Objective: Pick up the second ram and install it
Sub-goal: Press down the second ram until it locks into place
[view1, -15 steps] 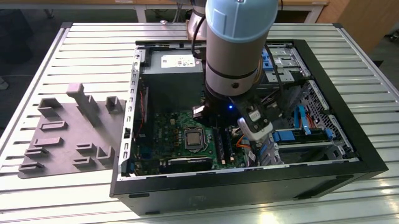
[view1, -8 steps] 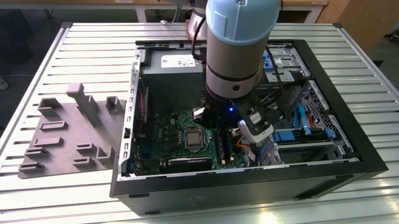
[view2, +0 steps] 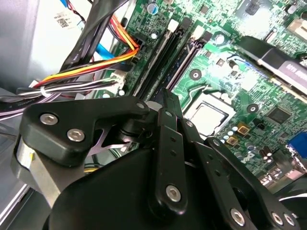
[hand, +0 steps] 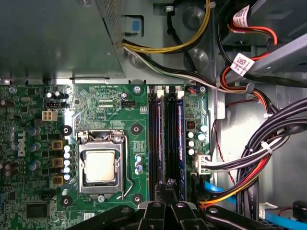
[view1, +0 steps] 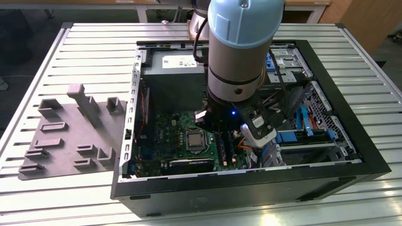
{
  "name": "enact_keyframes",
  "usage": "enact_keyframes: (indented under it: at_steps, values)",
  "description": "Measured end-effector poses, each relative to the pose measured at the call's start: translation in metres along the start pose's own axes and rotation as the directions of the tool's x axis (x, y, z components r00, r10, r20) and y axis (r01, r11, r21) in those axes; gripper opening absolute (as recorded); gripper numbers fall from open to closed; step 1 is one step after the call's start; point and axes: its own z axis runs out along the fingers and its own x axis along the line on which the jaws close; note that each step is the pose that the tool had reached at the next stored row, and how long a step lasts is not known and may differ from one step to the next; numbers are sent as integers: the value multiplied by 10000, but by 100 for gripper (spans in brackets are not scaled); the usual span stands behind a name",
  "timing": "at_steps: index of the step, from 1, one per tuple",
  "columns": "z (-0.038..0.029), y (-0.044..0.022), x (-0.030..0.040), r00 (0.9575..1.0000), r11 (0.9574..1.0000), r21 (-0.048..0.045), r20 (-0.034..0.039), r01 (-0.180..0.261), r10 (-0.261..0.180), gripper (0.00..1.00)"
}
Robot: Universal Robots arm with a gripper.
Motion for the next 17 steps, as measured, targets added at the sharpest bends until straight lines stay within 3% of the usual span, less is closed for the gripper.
enact_keyframes:
  at_steps: [17]
  values:
    - [-2,-107,-3,10000,10000,0,0,1,-1,11]
